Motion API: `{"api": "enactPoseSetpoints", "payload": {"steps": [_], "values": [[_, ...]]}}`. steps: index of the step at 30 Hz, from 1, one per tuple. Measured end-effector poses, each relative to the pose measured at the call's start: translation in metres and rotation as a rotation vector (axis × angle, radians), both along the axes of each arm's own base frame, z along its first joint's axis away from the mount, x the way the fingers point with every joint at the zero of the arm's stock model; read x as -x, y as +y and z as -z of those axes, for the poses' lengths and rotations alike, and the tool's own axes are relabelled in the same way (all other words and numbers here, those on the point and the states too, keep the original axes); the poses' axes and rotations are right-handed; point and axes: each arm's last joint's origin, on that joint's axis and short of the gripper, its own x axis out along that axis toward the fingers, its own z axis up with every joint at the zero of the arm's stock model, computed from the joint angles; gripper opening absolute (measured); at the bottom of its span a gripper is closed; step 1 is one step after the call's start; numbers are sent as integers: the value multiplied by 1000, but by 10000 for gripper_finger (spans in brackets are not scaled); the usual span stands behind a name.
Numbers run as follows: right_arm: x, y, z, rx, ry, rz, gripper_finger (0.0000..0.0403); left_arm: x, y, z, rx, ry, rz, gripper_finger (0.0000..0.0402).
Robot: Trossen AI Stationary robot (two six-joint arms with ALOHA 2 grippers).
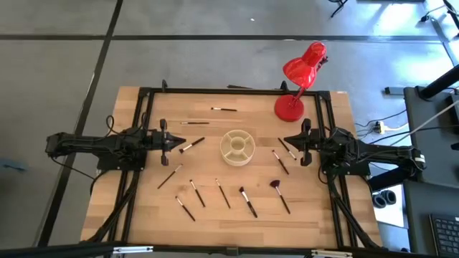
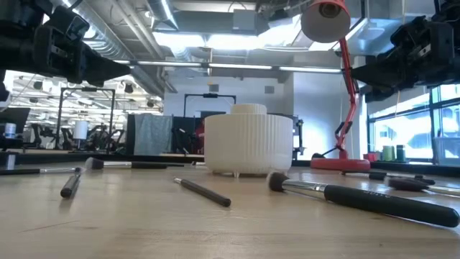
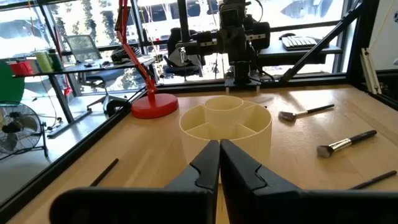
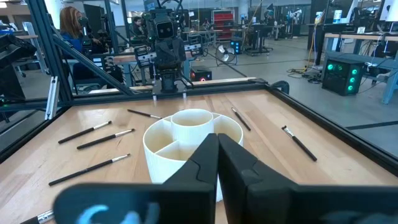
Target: Put items in baskets/containers
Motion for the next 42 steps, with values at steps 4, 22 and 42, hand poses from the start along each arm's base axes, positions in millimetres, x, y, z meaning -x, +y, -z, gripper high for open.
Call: {"api": "enactPoseSetpoints", "payload": {"steps": [4, 22, 42], "values": [[0, 0, 0, 0, 0, 0, 10, 0, 0, 0, 0, 0, 0, 8], [0, 0, 0, 0, 0, 0, 10, 0, 0, 0, 0, 0, 0, 8], [0, 1, -4, -412, -87, -56, 10, 0, 0, 0, 0, 0, 0, 8]]}}
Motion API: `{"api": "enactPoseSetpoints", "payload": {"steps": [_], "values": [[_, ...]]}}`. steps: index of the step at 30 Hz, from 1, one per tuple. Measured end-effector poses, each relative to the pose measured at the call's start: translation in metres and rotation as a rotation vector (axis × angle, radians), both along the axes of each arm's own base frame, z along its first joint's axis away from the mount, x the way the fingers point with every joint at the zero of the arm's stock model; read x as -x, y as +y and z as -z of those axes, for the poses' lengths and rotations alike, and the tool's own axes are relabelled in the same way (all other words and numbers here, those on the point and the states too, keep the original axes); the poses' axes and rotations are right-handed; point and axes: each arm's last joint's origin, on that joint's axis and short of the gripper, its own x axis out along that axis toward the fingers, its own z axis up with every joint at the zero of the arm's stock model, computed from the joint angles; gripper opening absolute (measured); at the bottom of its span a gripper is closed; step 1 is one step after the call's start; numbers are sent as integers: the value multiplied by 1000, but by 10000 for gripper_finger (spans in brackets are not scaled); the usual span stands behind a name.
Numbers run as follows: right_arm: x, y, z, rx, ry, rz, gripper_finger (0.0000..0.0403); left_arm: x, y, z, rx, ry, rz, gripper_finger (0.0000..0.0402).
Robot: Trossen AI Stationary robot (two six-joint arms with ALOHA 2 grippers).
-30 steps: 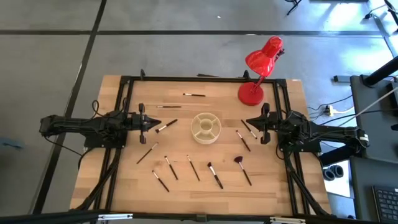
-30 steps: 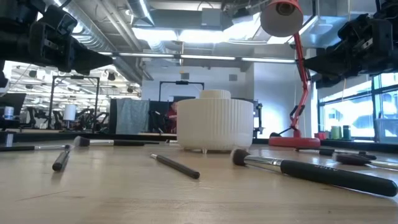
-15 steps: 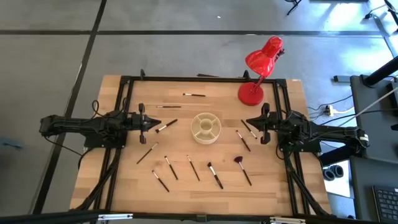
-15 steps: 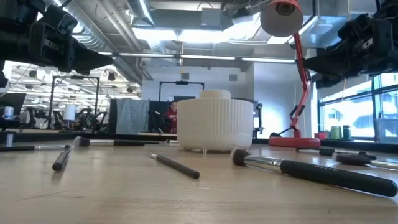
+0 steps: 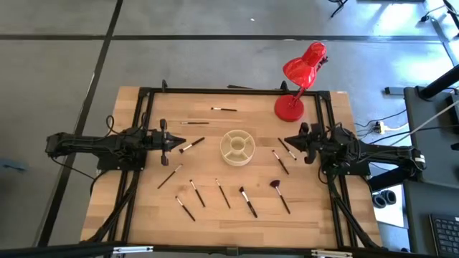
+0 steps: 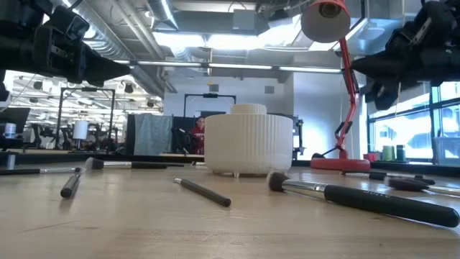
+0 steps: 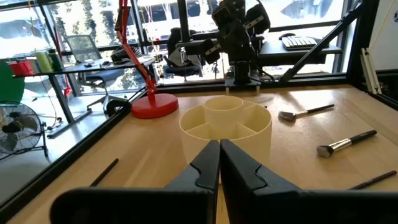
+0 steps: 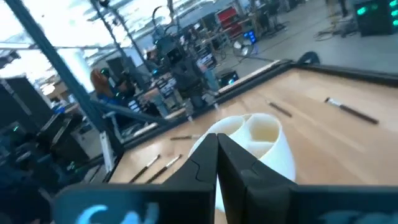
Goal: Put items in baskets/containers
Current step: Put the eyeshadow brush into the brush organizer
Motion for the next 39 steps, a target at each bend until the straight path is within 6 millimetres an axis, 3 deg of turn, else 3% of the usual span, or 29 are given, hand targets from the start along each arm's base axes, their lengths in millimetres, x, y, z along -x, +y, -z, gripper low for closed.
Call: {"api": "enactPoseSetpoints", "payload": {"steps": [5, 14, 22, 31, 39], "values": [[-1, -1, 8, -23, 82, 16, 10, 0, 0, 0, 0, 0, 0, 9], [-2, -8, 11, -12, 121, 271, 10, 0, 0, 0, 0, 0, 0, 8], [-7, -7, 18, -147, 167, 196, 10, 0, 1, -1, -1, -8, -25, 9], [-14, -4, 38, -343, 374, 131, 10, 0, 2, -5, -4, -52, -81, 8], [-33, -8, 8, -269, 621, 170, 10, 1, 3, -6, 63, -80, -98, 8]]}}
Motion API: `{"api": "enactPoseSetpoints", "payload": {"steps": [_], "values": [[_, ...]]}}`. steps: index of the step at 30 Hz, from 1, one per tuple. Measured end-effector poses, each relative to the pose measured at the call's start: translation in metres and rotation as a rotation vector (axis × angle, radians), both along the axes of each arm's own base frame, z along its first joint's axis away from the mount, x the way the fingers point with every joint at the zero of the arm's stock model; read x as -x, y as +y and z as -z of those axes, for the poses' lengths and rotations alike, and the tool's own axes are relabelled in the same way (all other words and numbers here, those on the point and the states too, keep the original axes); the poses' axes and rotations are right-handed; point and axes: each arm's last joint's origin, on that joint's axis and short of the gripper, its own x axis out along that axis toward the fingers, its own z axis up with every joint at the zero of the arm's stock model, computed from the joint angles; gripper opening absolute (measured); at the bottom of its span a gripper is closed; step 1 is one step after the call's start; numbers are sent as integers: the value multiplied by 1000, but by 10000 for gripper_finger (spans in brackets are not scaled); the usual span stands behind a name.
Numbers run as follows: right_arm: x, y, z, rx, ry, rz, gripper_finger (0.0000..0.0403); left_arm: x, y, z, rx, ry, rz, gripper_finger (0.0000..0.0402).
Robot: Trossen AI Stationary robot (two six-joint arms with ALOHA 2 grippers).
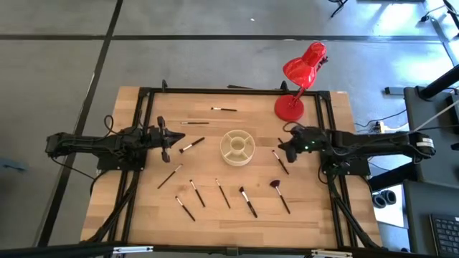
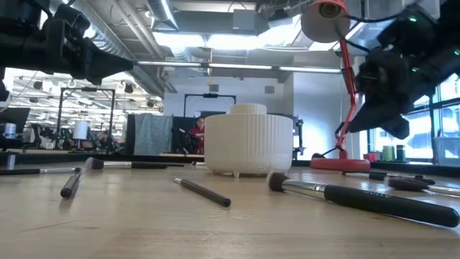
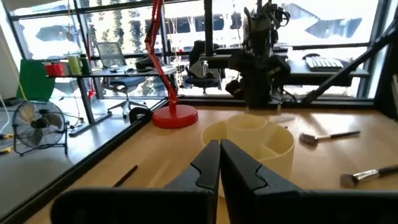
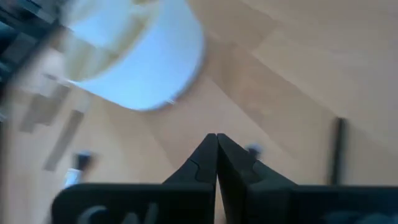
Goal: Put items in baskets/containers
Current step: Put the eyeshadow brush into the brush organizer
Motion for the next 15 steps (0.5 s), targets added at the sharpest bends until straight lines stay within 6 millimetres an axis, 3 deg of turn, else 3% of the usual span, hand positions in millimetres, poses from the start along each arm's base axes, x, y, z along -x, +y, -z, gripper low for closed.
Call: {"api": "enactPoseSetpoints", "payload": {"steps": [7, 15], "values": [[-19, 0, -14, -41, 220, 11, 20, 0, 0, 2, 75, -4, 6, 10], [-53, 8, -24, -66, 274, -77, 95, 0, 1, 1, 88, -10, -17, 8]]}}
